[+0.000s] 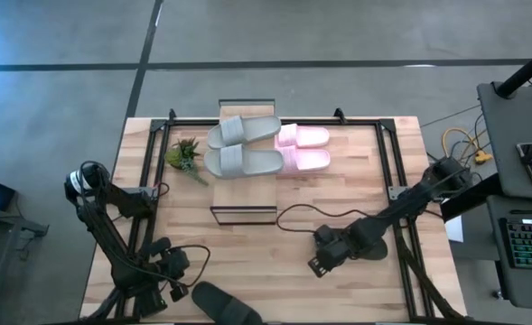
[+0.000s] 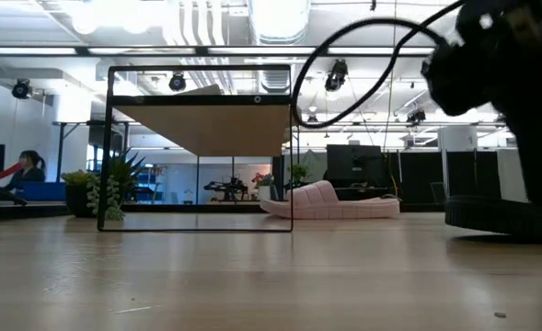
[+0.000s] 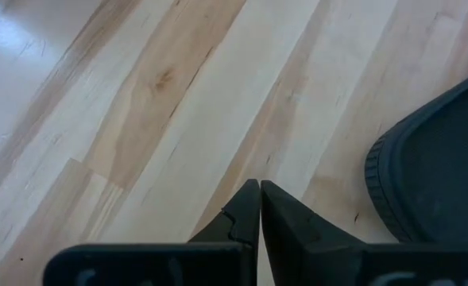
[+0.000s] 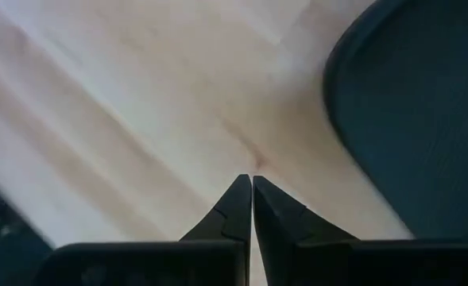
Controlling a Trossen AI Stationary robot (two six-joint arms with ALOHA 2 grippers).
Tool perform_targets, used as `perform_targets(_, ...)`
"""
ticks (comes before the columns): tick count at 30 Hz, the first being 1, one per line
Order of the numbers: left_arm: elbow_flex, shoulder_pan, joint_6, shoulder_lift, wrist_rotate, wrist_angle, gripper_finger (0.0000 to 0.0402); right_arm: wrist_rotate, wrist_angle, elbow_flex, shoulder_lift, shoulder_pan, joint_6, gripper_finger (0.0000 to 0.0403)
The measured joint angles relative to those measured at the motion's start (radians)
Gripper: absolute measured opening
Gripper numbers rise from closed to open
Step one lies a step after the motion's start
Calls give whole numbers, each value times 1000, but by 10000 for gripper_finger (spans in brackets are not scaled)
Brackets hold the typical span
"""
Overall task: Pick and place slides into the shelf
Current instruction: Move the top black slide to the middle right of the table
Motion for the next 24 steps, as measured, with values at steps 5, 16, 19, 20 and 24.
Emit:
perform_targets(5,0,0,-2,0,1,0,0,133,-140,-5,29,-27,75,9)
perform_targets(16,0,0,-26,-2,27,-5,0,341,-623,16,-146,-33,412,9)
perform_targets(19,-2,0,-25,-2,27,-6,0,339,-671,16,-228,-30,397,9)
perform_targets(20,-2,0,-25,-2,27,-6,0,312,-702,16,-251,-30,382,9)
perform_targets(24,-2,0,-25,-2,27,-5,0,144,-781,5,-324,-27,259,9)
